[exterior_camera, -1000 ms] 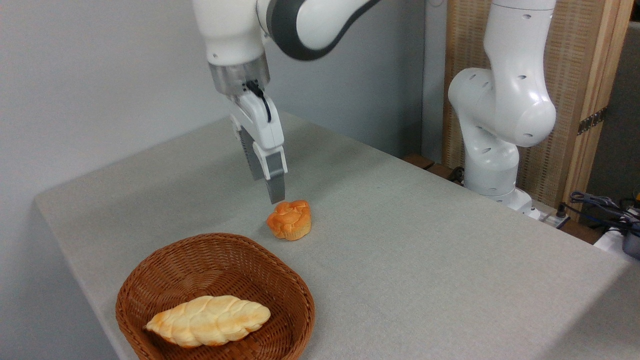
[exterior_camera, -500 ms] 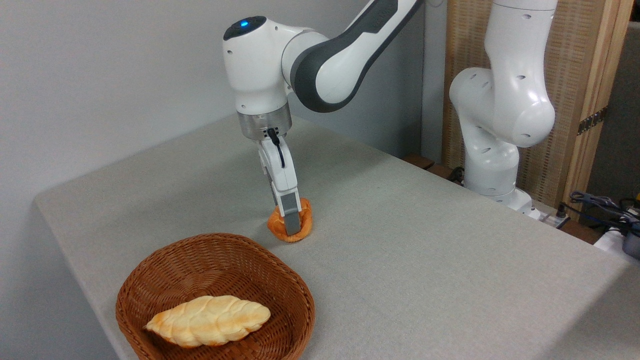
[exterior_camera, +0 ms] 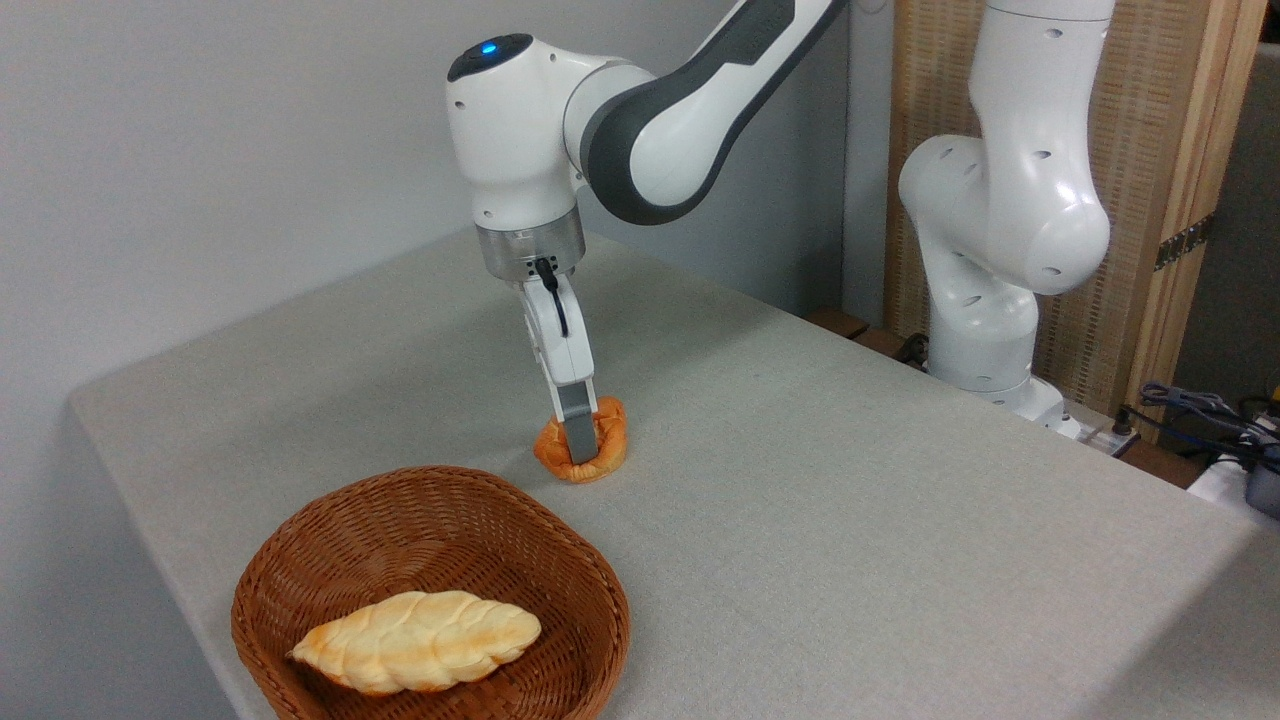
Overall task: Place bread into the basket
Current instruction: 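Close the gripper around the small orange bun, then lift the bun and carry it over the wicker basket, then lower the bun into the basket beside the braided loaf and release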
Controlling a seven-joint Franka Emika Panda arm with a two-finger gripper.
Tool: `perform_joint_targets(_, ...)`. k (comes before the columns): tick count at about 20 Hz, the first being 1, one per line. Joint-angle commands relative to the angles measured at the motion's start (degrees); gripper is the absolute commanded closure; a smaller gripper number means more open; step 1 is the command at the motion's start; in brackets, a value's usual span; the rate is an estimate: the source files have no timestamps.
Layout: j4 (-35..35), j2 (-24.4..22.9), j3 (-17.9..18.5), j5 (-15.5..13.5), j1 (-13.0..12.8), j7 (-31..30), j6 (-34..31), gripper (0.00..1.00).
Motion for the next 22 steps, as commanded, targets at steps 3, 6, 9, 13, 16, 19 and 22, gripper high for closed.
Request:
perform_joint_targets(3, 4.0, -0.9, 0.9, -0.2, -0.1, -1.4, -2.6, 0.77)
perform_joint_targets(6, 16.4, 1.6, 5.2, -0.4, 0.0, -2.3, -14.5, 0.49)
perform_joint_targets(9, 25.5, 4.9, 7.7, -1.3, 0.0, -2.4, -17.3, 0.48)
perform_joint_targets(13, 39.2, 14.9, 9.7, -3.1, 0.1, -2.8, -17.3, 0.33)
perform_joint_targets(16, 44.8, 19.9, 9.9, -2.5, 0.1, -2.7, -16.9, 0.03)
perform_joint_targets(19, 44.8, 20.3, 9.9, -2.8, 0.1, -2.7, -15.5, 0.0)
perform_joint_targets(22, 44.9, 20.2, 9.9, -3.1, 0.1, -2.7, -15.5, 0.0)
